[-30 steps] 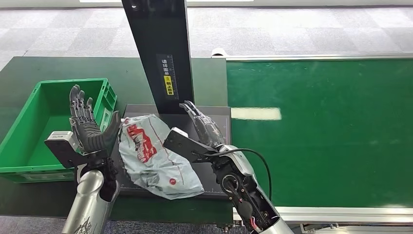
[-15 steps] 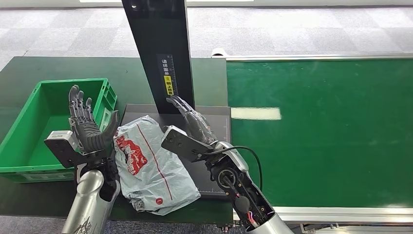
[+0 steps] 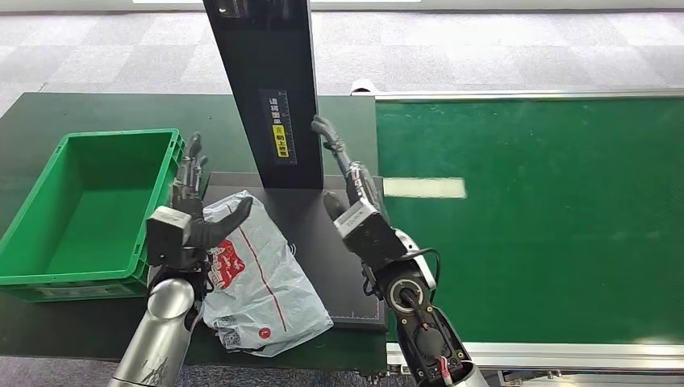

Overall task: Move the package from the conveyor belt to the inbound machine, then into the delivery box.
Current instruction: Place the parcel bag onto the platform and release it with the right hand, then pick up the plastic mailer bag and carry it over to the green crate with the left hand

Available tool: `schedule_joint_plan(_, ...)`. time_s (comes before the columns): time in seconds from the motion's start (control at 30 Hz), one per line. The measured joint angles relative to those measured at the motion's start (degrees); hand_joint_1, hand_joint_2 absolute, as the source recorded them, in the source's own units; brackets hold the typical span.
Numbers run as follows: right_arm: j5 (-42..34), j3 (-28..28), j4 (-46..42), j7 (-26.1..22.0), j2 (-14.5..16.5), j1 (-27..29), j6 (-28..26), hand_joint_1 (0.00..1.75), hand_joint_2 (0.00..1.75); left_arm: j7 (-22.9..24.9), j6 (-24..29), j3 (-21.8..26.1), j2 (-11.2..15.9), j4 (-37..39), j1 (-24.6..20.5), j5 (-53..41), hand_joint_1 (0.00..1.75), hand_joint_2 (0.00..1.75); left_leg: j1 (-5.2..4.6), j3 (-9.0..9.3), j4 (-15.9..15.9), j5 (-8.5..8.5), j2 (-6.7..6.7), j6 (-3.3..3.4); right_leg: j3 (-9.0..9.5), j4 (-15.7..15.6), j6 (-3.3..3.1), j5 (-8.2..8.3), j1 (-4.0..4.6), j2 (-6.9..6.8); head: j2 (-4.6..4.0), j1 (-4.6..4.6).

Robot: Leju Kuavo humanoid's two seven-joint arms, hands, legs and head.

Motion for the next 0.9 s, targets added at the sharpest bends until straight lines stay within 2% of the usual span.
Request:
schedule_joint_plan(0.1, -3.52, -5.91, -11.42, -0.54, -1.47, 4.43, -3.05, 0.0, 1.75, 8.65, -6.14, -3.59, 2.49, 3.28, -1.14, -11.92, 0.0, 1.75, -0.02, 0.01, 0.0, -0.03, 0.06, 0.0, 0.02, 0.0, 0.0, 0.01, -0.02, 0.07, 0.0, 0.02)
schedule_joint_plan(0.17, -4.37, -10.82, -17.97, -1.22, -2.23, 7.94, -4.35, 0.0, 1.75, 13.95, -9.22, -4.17, 4.23, 4.45, -0.73, -17.79, 0.0, 1.75, -0.02, 0.01, -0.01, -0.07, 0.18, -0.02, -0.02, 0.0, 0.0, 0.01, -0.02, 0.18, 0.0, 0.0)
schedule_joint_plan(0.27, -4.75, -16.84, -24.48, -3.2, -3.31, 12.76, -5.14, 0.0, 1.75, 18.02, -13.0, -3.67, 6.81, 4.82, 0.63, -25.23, 0.0, 1.75, 0.02, 0.01, -0.02, -0.11, 0.19, -0.06, -0.08, 0.0, -0.02, 0.0, 0.02, 0.22, 0.0, -0.02)
schedule_joint_plan(0.47, -4.73, -21.29, -29.81, -4.78, -4.51, 17.18, -5.73, 0.0, 1.75, 18.78, -16.38, -2.33, 8.96, 3.35, 2.3, -28.26, 0.0, 1.75, 0.06, -0.02, -0.05, -0.11, 0.19, -0.07, -0.08, 0.01, -0.05, -0.02, 0.07, 0.22, 0.0, 0.0)
schedule_joint_plan(0.9, -3.68, -22.4, -32.85, -4.43, -5.18, 19.38, -6.76, 0.0, 1.75, 19.89, -16.57, -0.87, 9.88, -0.07, 3.82, -29.89, 0.0, 1.75, 0.05, 0.01, -0.04, -0.09, 0.18, -0.08, -0.05, 0.01, -0.04, 0.0, 0.07, 0.21, 0.0, 0.0)
